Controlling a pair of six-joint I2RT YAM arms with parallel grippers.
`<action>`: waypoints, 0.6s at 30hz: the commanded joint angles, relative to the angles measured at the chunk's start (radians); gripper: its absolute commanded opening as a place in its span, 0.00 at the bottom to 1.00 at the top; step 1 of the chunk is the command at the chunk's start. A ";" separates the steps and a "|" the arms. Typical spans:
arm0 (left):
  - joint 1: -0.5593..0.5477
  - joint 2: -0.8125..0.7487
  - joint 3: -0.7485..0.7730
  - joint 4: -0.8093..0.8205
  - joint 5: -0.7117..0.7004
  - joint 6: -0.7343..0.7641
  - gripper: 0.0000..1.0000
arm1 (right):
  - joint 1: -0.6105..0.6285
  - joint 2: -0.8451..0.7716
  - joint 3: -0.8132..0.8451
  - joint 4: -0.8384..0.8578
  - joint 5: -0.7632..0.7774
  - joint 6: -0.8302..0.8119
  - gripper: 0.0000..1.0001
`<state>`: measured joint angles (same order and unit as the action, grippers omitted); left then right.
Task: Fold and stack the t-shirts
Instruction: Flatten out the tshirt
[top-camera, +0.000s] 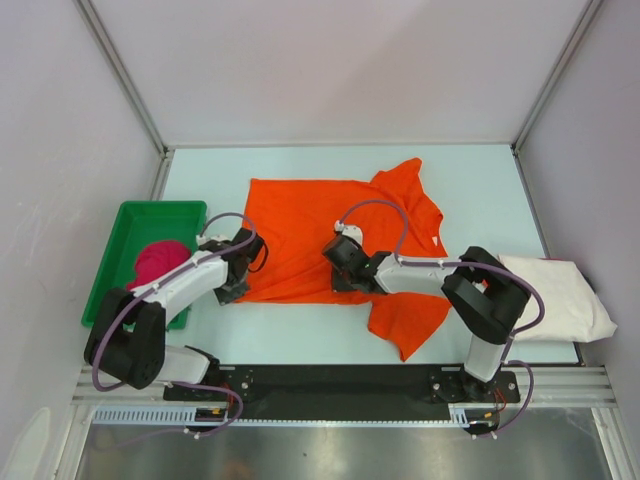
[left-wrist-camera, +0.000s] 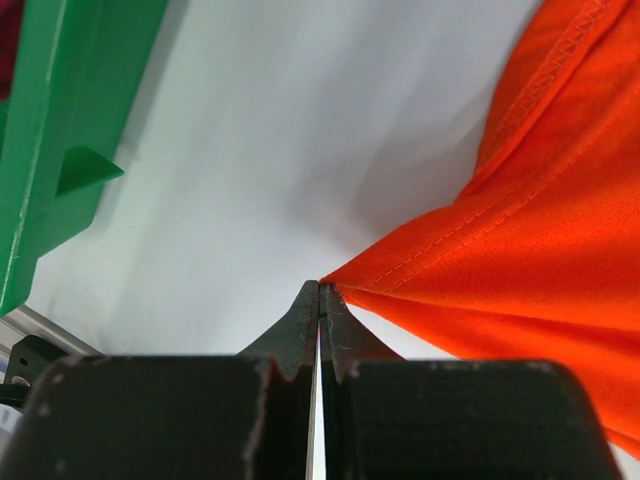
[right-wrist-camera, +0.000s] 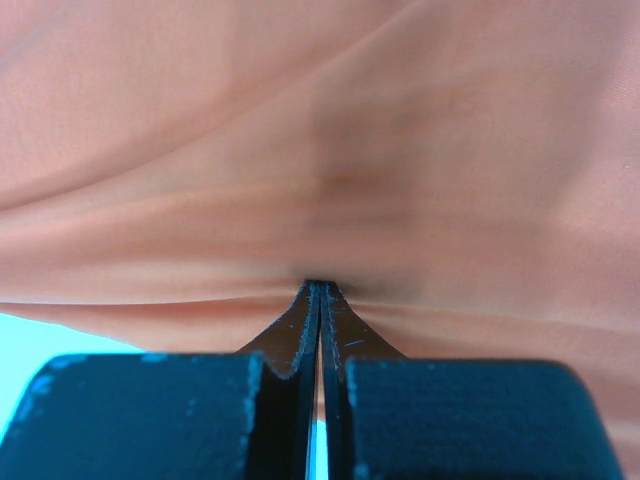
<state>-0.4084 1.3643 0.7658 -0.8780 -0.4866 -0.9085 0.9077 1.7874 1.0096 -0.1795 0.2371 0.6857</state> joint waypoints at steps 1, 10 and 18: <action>0.040 -0.010 0.006 -0.026 -0.024 0.000 0.00 | -0.044 0.030 -0.068 -0.064 0.018 0.023 0.00; 0.102 0.004 0.017 -0.026 -0.024 0.017 0.00 | -0.102 0.026 -0.095 -0.083 0.014 0.047 0.00; 0.106 -0.042 0.020 0.026 0.040 0.069 0.00 | -0.096 0.024 -0.086 -0.071 0.011 0.011 0.00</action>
<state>-0.3050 1.3689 0.7670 -0.8963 -0.4862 -0.8890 0.8219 1.7706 0.9668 -0.1226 0.1551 0.7475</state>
